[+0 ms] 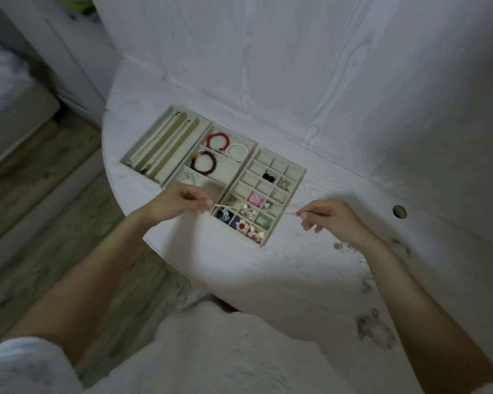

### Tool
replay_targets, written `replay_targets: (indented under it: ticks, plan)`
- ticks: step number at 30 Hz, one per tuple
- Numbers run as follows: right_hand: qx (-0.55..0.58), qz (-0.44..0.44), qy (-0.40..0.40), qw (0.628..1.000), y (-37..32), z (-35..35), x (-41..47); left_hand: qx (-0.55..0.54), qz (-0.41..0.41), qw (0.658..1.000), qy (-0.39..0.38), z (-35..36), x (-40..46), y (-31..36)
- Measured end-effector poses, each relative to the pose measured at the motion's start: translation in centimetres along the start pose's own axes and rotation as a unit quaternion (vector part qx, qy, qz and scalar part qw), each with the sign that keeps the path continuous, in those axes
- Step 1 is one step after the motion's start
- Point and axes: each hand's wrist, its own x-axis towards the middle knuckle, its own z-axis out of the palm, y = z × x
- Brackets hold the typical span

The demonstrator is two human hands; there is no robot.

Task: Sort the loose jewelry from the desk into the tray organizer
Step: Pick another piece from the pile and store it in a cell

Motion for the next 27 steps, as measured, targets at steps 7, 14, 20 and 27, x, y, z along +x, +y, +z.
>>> replay_targets:
  ticks: [7, 14, 20, 27]
  plan:
    - [0.015, 0.004, 0.087, 0.996, -6.0, 5.2, 10.1, 0.055, 0.02, 0.993, 0.1, -12.0, 2.3, -2.8]
    - [-0.026, -0.014, 0.177, 0.984, -10.0, 9.7, 18.6, -0.02, 0.013, 0.973, 0.228, -20.8, 9.4, -5.8]
    - [-0.12, -0.054, 0.27, 0.954, -12.2, 11.0, 24.6, 0.126, 0.04, 0.977, 0.17, -21.8, 12.0, -6.5]
    - [-0.108, -0.087, 0.238, 0.961, -13.9, 10.9, 30.6, 0.235, 0.086, 0.949, 0.194, -18.4, 7.1, -9.6]
